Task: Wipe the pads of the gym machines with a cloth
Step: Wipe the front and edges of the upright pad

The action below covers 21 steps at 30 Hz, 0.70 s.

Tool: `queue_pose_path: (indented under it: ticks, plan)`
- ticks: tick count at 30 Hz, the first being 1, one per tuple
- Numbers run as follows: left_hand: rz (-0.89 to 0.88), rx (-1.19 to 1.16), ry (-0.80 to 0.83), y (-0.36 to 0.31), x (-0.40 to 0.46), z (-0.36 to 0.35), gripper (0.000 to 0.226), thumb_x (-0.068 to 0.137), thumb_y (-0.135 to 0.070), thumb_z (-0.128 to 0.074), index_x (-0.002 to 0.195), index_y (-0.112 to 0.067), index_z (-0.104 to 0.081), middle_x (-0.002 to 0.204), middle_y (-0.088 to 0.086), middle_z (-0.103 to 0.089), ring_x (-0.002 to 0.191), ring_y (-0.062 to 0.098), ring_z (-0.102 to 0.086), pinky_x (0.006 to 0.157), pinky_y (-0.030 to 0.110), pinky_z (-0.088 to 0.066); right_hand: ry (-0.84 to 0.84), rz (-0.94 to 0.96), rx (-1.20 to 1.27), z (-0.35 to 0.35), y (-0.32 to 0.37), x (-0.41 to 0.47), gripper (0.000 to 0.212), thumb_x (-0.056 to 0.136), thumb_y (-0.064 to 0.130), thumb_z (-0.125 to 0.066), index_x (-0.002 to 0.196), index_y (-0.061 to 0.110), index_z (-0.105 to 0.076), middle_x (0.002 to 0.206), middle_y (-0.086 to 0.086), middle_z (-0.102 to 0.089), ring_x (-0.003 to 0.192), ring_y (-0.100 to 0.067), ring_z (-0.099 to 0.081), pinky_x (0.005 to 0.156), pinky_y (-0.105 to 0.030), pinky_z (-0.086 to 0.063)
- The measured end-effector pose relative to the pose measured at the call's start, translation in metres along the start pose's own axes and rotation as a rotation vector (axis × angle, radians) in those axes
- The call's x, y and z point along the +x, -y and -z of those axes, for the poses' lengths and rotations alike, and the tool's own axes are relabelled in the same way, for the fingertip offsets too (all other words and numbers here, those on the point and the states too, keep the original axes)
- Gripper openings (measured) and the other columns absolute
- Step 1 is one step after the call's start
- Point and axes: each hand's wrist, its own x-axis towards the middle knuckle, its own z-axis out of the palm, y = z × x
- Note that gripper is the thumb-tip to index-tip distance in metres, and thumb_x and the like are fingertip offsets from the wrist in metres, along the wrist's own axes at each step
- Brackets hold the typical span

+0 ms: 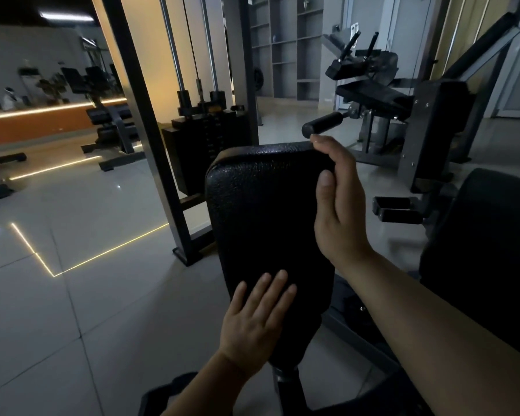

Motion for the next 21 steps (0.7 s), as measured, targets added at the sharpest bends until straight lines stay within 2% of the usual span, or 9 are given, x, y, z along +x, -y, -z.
queue_pose_path:
  ticks: [3,7,11,13,16,19,21]
  plan:
    - [0.047,-0.038,-0.061,0.009,0.028,0.013,0.061,0.101,-0.030,-0.031,0.153,-0.017,-0.004,0.161,0.002,0.003,0.147,0.019,-0.005,0.119,0.039,-0.005,-0.014,0.014,-0.008,-0.002,-0.001,0.000,0.037,0.101,0.025,-0.027,0.131,0.008,-0.039,0.134,-0.015,-0.049,0.130,-0.021,-0.044,0.109,-0.027,-0.032]
    - [0.191,-0.098,-0.216,0.024,0.101,0.042,0.061,0.101,-0.035,-0.027,0.152,-0.018,0.001,0.160,0.002,0.006,0.147,0.019,-0.001,0.119,0.043,-0.006,-0.022,0.012,-0.026,-0.002,-0.001,-0.001,0.041,0.101,0.027,-0.027,0.131,0.002,-0.042,0.134,-0.015,-0.049,0.129,-0.022,-0.045,0.108,-0.029,-0.036]
    - [0.475,-0.106,-0.332,0.034,0.159,0.066,0.069,0.095,-0.047,-0.034,0.147,-0.008,-0.012,0.155,0.015,-0.021,0.146,0.026,-0.007,0.117,0.052,-0.011,0.000,-0.004,-0.017,0.000,0.001,-0.001,0.043,0.101,0.025,-0.027,0.132,-0.001,-0.042,0.136,-0.017,-0.048,0.129,-0.024,-0.045,0.107,-0.033,-0.037]
    - [0.433,-0.090,-0.329,0.025,0.148,0.056,0.071,0.095,-0.047,-0.034,0.149,-0.009,-0.009,0.156,0.014,-0.015,0.147,0.025,-0.004,0.116,0.053,-0.010,-0.009,-0.017,0.036,0.000,0.002,-0.002,0.039,0.101,0.021,-0.027,0.131,0.001,-0.042,0.135,-0.016,-0.048,0.130,-0.023,-0.044,0.108,-0.031,-0.035]
    - [0.239,-0.043,-0.206,-0.002,0.079,0.021,0.064,0.100,-0.040,-0.026,0.152,-0.014,0.000,0.160,0.007,0.003,0.147,0.022,-0.003,0.117,0.048,-0.006,-0.017,-0.035,0.059,0.000,0.002,-0.002,0.037,0.099,0.014,-0.028,0.129,-0.002,-0.043,0.134,-0.016,-0.049,0.131,-0.022,-0.043,0.110,-0.028,-0.031]
    - [0.121,-0.022,-0.036,-0.014,0.013,-0.004,0.057,0.103,-0.037,-0.020,0.152,-0.015,-0.002,0.161,0.003,0.004,0.146,0.022,-0.012,0.118,0.043,-0.003,-0.017,-0.016,0.027,-0.001,0.000,-0.002,0.037,0.098,0.011,-0.028,0.129,-0.004,-0.042,0.134,-0.017,-0.049,0.131,-0.022,-0.043,0.111,-0.028,-0.030]
    - [0.090,-0.019,-0.005,-0.011,0.002,-0.004,0.055,0.103,-0.035,-0.020,0.153,-0.017,-0.003,0.161,0.001,0.003,0.141,0.023,-0.019,0.118,0.039,-0.002,-0.020,-0.009,0.013,-0.001,0.000,-0.001,0.036,0.098,0.011,-0.028,0.130,0.001,-0.041,0.133,-0.017,-0.049,0.130,-0.022,-0.044,0.111,-0.028,-0.031]
